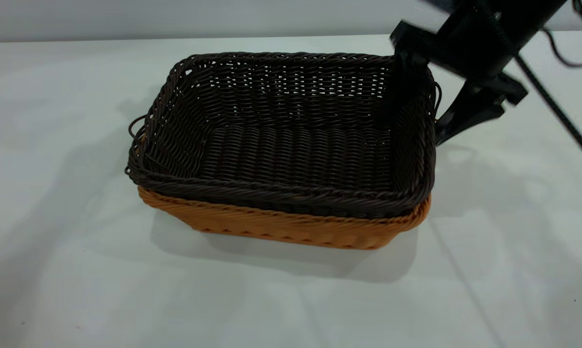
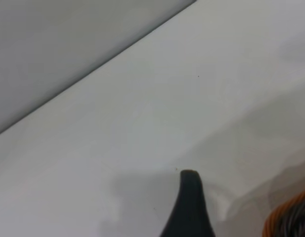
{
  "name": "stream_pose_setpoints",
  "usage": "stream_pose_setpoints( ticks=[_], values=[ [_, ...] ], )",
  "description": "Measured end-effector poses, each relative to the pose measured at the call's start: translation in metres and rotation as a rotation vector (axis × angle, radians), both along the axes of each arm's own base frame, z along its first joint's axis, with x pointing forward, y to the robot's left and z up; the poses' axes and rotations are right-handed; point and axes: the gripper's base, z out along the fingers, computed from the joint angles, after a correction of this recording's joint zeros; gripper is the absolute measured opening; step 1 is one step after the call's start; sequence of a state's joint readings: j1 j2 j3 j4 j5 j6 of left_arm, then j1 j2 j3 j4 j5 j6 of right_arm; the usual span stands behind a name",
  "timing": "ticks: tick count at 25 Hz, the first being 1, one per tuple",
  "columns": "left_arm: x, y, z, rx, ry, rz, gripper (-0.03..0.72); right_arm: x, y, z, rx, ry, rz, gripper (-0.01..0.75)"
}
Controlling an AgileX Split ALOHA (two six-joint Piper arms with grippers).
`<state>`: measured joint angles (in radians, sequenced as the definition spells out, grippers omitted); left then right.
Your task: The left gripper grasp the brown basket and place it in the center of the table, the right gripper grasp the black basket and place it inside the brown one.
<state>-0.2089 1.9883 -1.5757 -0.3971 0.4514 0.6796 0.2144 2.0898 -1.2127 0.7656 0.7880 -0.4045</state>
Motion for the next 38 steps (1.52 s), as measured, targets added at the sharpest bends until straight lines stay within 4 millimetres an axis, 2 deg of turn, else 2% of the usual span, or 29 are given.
stream_pose_setpoints(
  ticks=[3,5,6,8,10,13,15,19,22,26,32,38],
  values=[
    [-0.006,0.001,0.022,-0.003,-0.051,-0.007,0.552,0.009,-0.012,0.039,-0.016,-0.114,0.017,0.645],
    [-0.015,0.003,0.049,-0.014,-0.113,-0.008,0.552,0.014,-0.022,0.080,-0.025,-0.227,0.016,0.645],
    [-0.023,0.005,0.069,-0.023,-0.157,-0.008,0.552,0.014,-0.027,0.105,-0.026,-0.295,0.013,0.640],
    [-0.039,0.008,0.101,-0.038,-0.228,-0.011,0.552,0.004,-0.035,0.157,-0.027,-0.431,0.013,0.619],
    [-0.058,0.013,0.132,-0.056,-0.281,-0.010,0.552,-0.013,-0.041,0.202,-0.024,-0.549,0.013,0.594],
    [-0.094,0.025,0.173,-0.100,-0.305,0.008,0.552,-0.057,-0.048,0.260,-0.036,-0.688,0.051,0.569],
    [-0.117,0.035,0.190,-0.125,-0.266,0.030,0.552,-0.087,-0.051,0.284,-0.040,-0.725,0.092,0.563],
    [-0.163,0.056,0.211,-0.160,-0.154,0.099,0.552,-0.141,-0.055,0.316,-0.028,-0.763,0.164,0.561],
    [-0.193,0.069,0.216,-0.154,-0.084,0.174,0.552,-0.176,-0.058,0.327,-0.025,-0.794,0.188,0.561],
    [-0.236,0.083,0.207,-0.103,-0.024,0.297,0.552,-0.220,-0.063,0.317,-0.025,-0.815,0.199,0.561],
    [-0.313,0.094,0.181,-0.062,0.026,0.373,0.552,-0.271,-0.070,0.272,-0.029,-0.786,0.202,0.561],
    [-0.370,0.097,0.146,-0.088,0.003,0.385,0.552,-0.314,-0.081,0.219,-0.122,-0.797,0.213,0.561]
  ],
)
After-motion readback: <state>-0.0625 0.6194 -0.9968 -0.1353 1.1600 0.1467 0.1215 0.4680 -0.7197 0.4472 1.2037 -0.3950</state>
